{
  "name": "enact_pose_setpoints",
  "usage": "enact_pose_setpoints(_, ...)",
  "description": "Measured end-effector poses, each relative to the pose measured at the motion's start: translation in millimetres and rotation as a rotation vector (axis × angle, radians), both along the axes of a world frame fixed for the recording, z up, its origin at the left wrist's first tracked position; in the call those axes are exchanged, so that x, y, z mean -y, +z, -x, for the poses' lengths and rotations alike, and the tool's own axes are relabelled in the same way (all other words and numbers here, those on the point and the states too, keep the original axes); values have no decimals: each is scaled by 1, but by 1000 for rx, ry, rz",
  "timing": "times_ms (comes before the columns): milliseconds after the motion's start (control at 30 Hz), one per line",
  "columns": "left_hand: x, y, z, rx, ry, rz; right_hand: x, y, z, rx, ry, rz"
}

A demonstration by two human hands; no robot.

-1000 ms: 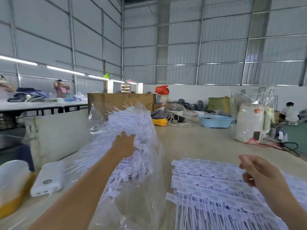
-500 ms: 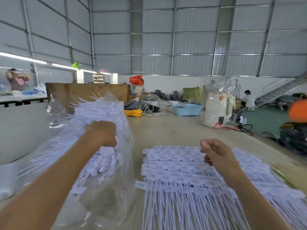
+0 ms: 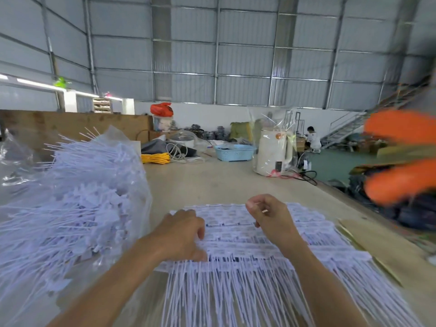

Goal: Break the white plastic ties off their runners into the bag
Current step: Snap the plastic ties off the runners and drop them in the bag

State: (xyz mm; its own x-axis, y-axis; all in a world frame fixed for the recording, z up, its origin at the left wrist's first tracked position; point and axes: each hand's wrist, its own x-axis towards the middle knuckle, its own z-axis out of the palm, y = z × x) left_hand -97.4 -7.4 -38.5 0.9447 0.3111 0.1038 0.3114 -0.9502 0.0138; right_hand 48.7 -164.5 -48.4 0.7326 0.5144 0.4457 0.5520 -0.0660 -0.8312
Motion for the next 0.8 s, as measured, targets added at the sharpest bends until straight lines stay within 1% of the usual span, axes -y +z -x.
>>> enact_pose_setpoints(67, 3, -1, -1, 60, -61, -73, -1, -3, 0, 122, -33, 93)
enact_pose_setpoints(133, 4, -3, -1, 87, -95, -47, -1, -6, -1, 229, -48, 215)
enact_pose_setpoints(200, 3, -3, 1, 152, -93, 14, 0, -7, -2, 291, -51, 302)
enact_pose_setpoints(233, 1, -2, 2, 204, -91, 88, 1, -6, -3, 307, -46, 321)
enact_pose_setpoints(300, -1, -2, 1, 359, -120, 354, 4, -2, -3, 313, -4, 351)
enact_pose_setpoints(367, -2, -2, 0, 557, -175, 599, 10, 2, -2, 297, 44, 418)
enact_pose_setpoints(433, -7, -2, -2, 716, -179, 727, 20, 6, -4, 287, 55, 566)
enact_pose_setpoints(500, -12, -3, -3, 792, -143, 797, 31, 12, -6, 294, 31, 709)
enact_pose_setpoints(533, -15, -5, -4, 806, -126, 820, 36, 16, -6, 319, -11, 745)
enact_pose_setpoints(567, -18, -8, -5, 805, -102, 840, 40, 22, -5, 354, -82, 738)
enact_pose_setpoints(633, -17, -11, -7, 781, -55, 905, 44, 33, -1, 495, -270, 622)
enact_pose_setpoints(667, -17, -12, -9, 785, -54, 953, 43, 37, 2, 627, -368, 500)
enact_pose_setpoints(733, -18, -13, -13, 838, -58, 1027, 37, 40, 5, 945, -500, 134)
enact_pose_setpoints(767, -18, -13, -15, 869, -48, 1053, 35, 39, 7, 1042, -531, -28)
enact_pose_setpoints(800, -19, -14, -16, 893, -30, 1073, 33, 38, 8, 1074, -553, -77)
